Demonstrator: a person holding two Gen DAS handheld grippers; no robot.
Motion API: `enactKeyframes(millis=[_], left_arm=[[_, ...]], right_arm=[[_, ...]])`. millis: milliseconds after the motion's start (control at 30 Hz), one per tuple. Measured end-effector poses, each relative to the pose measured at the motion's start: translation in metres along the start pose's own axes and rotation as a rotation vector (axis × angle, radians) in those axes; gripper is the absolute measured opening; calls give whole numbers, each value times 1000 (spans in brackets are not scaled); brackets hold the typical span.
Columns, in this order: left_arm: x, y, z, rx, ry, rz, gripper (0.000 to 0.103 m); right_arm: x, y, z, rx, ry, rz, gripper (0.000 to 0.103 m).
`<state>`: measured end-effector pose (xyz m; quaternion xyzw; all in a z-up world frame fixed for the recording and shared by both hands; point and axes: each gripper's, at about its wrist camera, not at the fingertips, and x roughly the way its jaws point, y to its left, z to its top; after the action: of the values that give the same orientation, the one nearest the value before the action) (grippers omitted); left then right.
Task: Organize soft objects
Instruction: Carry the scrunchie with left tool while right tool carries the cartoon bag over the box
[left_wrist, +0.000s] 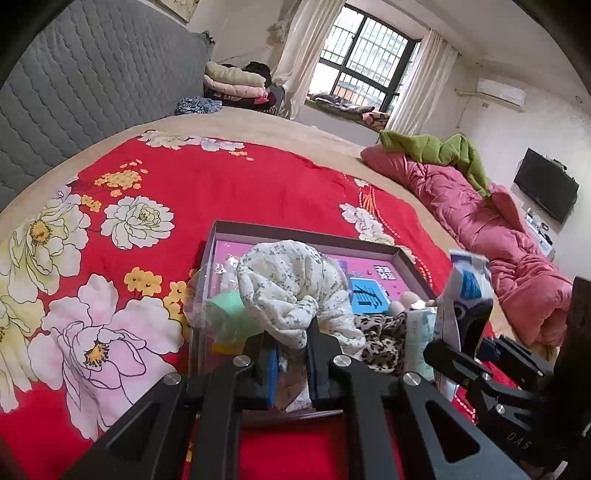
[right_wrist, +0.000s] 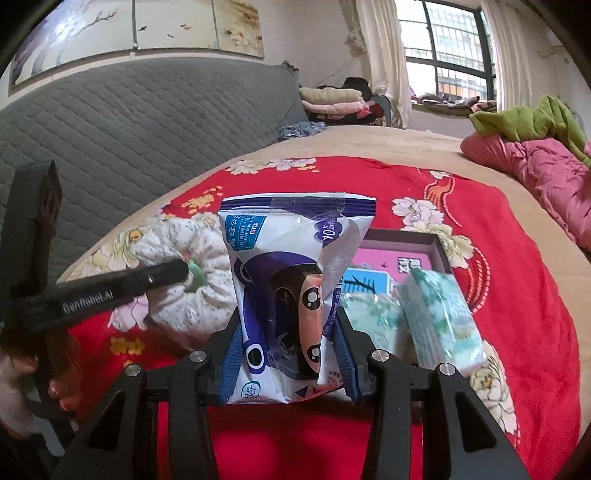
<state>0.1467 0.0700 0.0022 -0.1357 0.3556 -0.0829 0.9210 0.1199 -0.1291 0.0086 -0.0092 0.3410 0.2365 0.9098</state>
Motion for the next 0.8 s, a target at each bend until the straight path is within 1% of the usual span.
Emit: enactKeyframes(millis=[67,200,400,600,800], left_arm=[[3,0,0,5,4,15,12],[7,0,-2,7,16,18,12],[11,1,-3,12,26,27,12],[15,2,-1,3,31,37,12],[17,2,-2,10,43,65,13]], right_arm=[[6,1,3,0,1,6,46],[19,1,5,-5,17,8,46],[39,1,0,-17,68,-18,46],[45,2,-4,-48,76,-33,48],[46,4,-6,-53,71,-39,48]])
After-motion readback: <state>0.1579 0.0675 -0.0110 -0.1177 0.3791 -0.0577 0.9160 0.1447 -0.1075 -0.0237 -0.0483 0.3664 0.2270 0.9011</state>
